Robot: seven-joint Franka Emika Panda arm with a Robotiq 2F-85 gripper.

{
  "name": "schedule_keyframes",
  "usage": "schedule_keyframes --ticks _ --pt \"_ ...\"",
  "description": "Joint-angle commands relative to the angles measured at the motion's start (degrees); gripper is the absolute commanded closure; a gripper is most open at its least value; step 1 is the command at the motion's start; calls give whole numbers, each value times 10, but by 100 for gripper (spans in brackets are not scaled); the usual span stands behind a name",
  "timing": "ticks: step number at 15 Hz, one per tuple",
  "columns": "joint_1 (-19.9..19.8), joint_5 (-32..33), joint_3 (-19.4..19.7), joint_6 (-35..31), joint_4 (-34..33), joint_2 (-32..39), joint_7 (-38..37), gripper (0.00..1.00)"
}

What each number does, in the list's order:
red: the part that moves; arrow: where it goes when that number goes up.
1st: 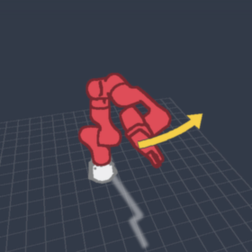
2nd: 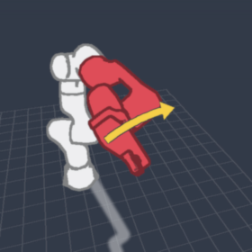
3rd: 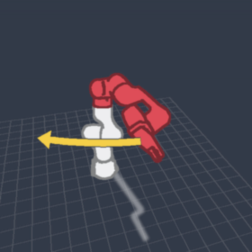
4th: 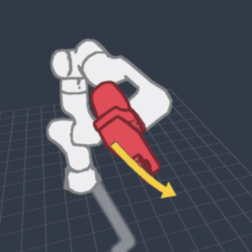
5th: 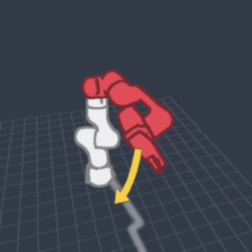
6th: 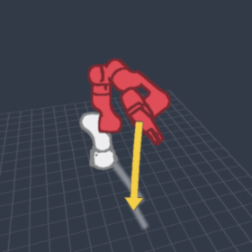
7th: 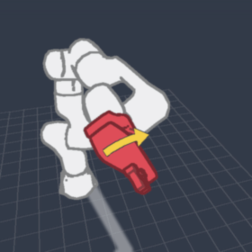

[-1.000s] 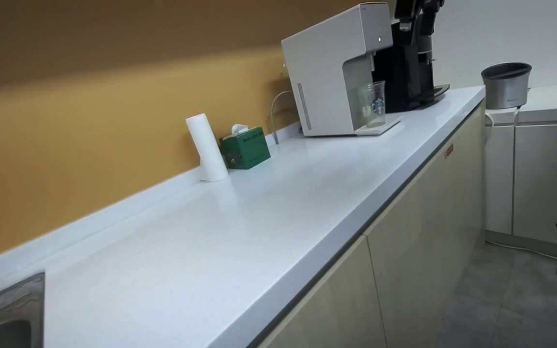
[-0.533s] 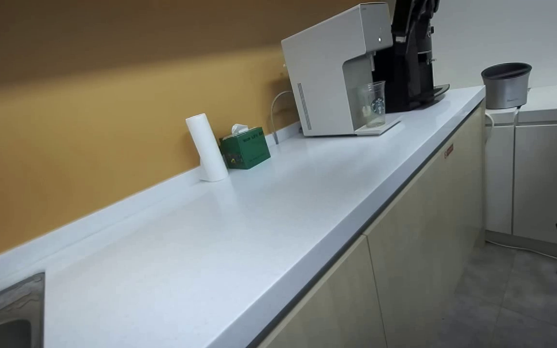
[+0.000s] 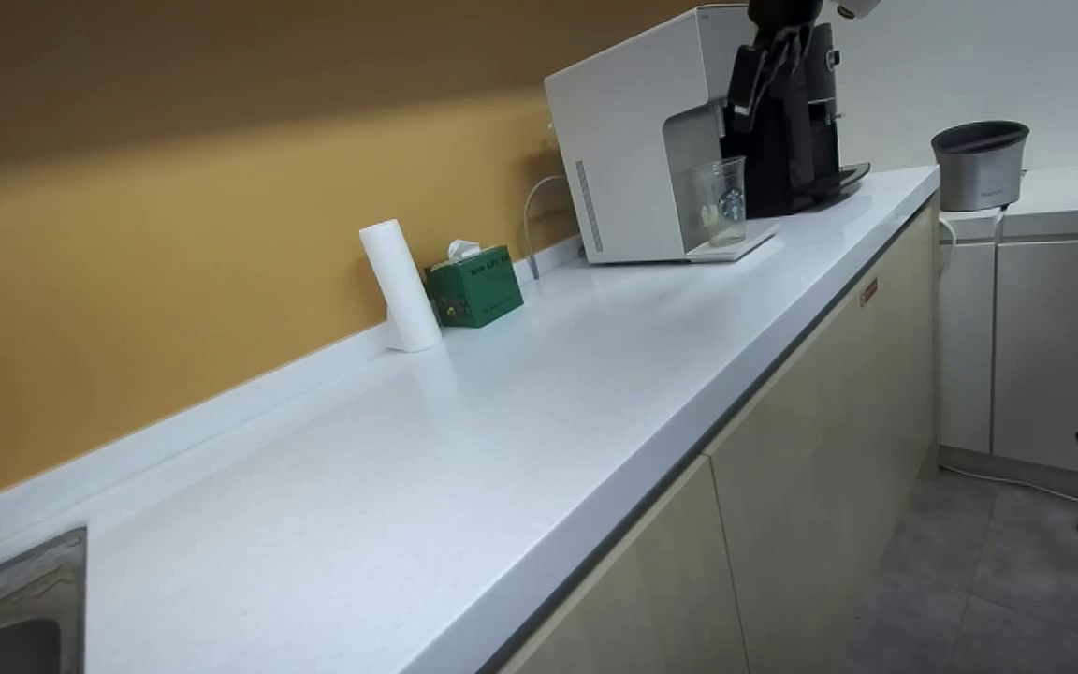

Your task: Remove the plastic cup from the dispenser and put it on the counter

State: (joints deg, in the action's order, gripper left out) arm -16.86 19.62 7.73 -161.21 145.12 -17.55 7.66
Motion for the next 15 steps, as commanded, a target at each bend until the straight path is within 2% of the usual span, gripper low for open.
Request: schedule_keyframes --ticks 1,4,7,8,10,13,15 --pt "0 3 7 -6 -17 20 0 0" --pt "-1 3 14 -10 -52 63 1 0" --pt "0 3 14 -10 -57 68 0 0" --pt "-40 59 -11 -20 -68 78 -57 0" --pt "-64 95 -16 -29 -88 96 -116 0" --pt "-87 140 -19 -56 -115 131 -164 0" --pt "-84 136 -16 -73 -130 158 -165 0"
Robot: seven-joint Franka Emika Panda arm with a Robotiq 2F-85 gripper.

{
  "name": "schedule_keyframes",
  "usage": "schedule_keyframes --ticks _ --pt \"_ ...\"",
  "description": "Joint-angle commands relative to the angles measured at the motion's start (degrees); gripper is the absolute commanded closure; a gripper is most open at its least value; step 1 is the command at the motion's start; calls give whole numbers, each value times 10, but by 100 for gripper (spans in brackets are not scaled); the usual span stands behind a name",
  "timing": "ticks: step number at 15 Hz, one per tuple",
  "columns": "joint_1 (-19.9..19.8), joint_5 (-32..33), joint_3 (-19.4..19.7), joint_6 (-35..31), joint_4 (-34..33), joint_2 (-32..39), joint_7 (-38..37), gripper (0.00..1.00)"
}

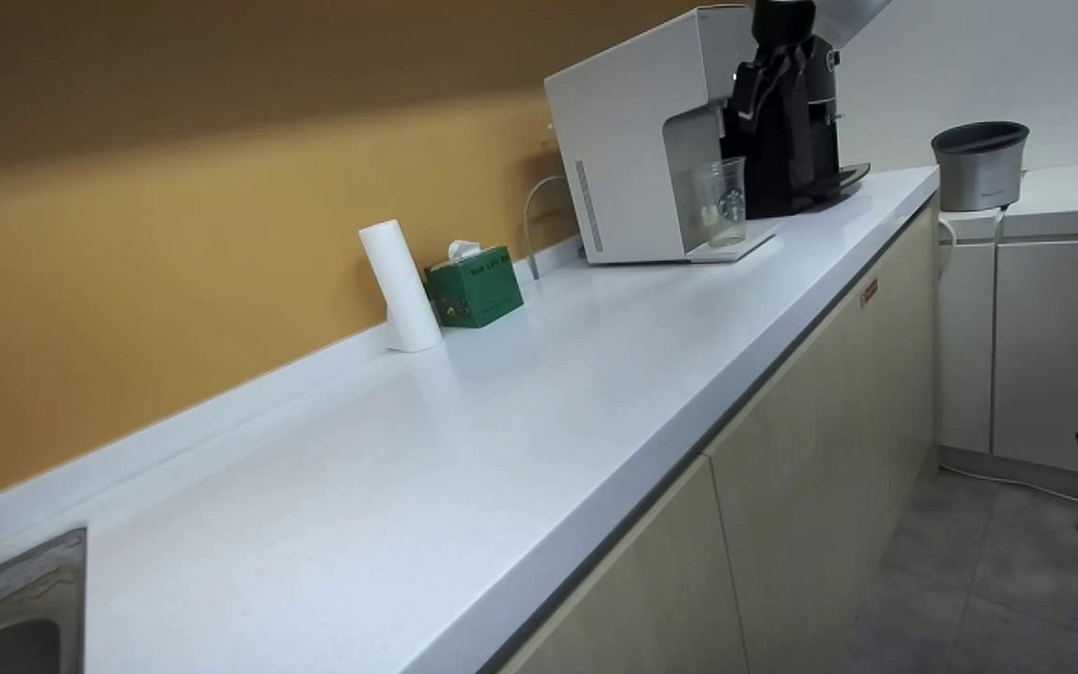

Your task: Remove the plastic cup from the dispenser and put it on the counter

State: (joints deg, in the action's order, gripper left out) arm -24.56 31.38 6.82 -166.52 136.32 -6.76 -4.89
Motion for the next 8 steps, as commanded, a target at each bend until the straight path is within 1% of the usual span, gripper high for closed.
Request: schedule_keyframes --ticks 1,2,4,6,8 --pt "-2 1 -4 -34 -47 66 -30 0" --pt "-4 6 -4 -45 -57 79 -39 0" --pt "-8 32 1 -56 -83 107 -90 0" --pt "-3 38 10 -64 -101 130 -125 0" --pt "2 34 15 -79 -111 146 -132 0"
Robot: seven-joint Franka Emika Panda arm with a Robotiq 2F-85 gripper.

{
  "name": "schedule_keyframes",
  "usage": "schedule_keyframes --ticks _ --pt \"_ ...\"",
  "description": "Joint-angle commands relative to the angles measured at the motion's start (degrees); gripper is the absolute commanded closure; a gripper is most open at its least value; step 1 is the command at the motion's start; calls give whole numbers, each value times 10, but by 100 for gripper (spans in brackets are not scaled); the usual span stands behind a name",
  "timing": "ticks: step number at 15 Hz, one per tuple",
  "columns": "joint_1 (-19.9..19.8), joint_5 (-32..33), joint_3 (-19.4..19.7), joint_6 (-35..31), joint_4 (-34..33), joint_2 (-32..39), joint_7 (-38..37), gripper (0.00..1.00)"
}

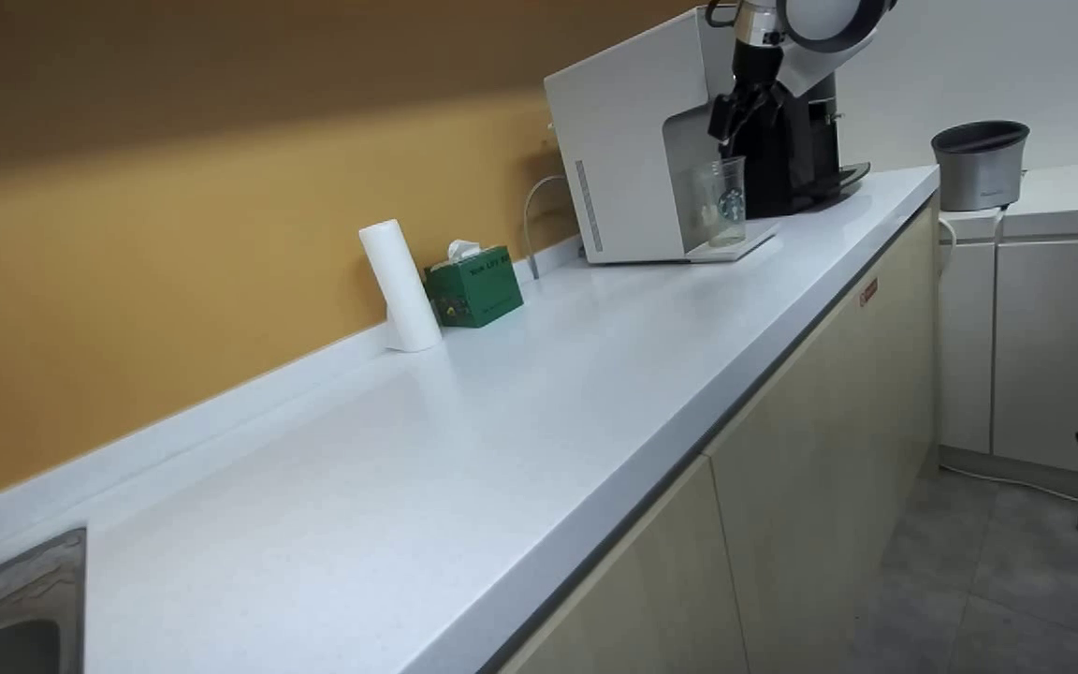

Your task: Remove the plastic cup from the dispenser and put it on the counter

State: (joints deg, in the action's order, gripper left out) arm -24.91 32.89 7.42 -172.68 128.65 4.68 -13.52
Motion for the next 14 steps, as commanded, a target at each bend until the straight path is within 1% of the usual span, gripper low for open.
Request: schedule_keyframes --ticks 1,5,6,14 --pt "7 20 9 -29 -37 38 -42 0" --pt "18 32 12 -78 -44 56 -23 0" --pt "19 26 8 -85 -43 59 -17 0" --pt "27 17 0 -100 -44 82 -3 0"
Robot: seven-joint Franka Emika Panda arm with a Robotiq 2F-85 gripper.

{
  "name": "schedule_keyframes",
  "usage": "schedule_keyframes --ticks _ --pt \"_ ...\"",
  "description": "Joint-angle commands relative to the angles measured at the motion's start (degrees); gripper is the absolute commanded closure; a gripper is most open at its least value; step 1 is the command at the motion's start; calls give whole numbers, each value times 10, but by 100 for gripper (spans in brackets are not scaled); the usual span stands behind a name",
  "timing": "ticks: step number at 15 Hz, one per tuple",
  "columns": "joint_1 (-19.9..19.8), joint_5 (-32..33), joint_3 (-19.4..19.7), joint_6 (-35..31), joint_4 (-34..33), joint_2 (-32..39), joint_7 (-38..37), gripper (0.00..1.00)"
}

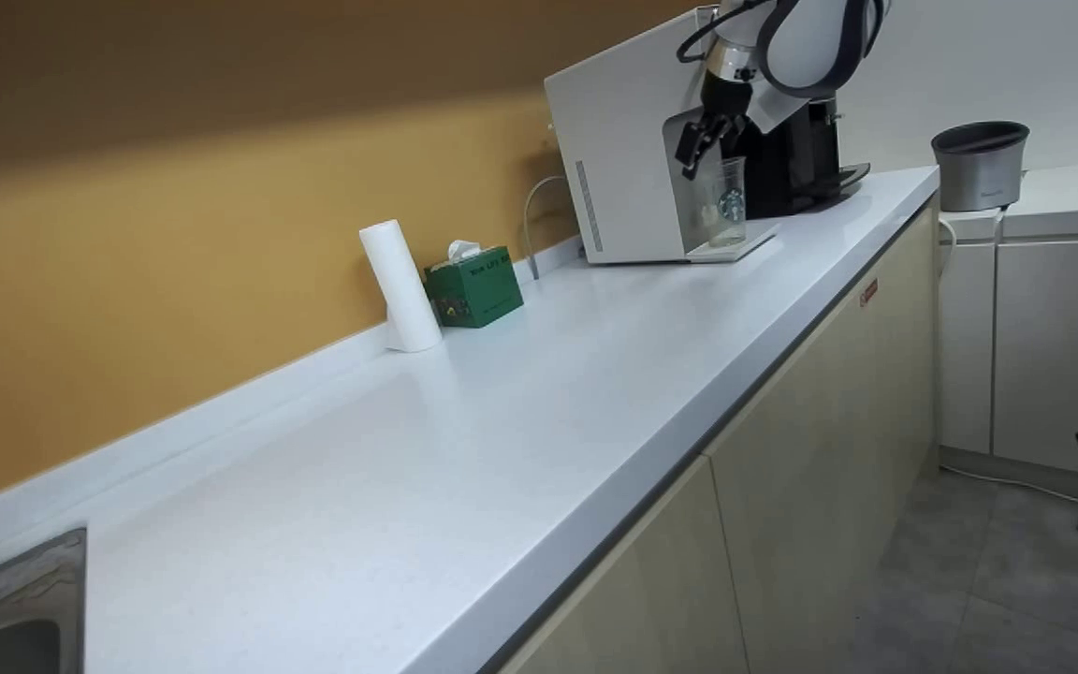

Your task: Remove the plastic cup from the dispenser and put it on the counter

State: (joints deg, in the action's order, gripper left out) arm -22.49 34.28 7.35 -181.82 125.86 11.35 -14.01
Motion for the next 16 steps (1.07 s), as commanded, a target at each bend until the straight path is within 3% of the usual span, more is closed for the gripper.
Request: schedule_keyframes --ticks 1,14,15,16 --pt "4 5 3 -12 -18 19 3 0" --pt "2 2 5 -16 -68 72 55 0" --pt "2 1 7 -18 -70 74 55 25" --pt "5 1 12 -19 -72 75 53 25"
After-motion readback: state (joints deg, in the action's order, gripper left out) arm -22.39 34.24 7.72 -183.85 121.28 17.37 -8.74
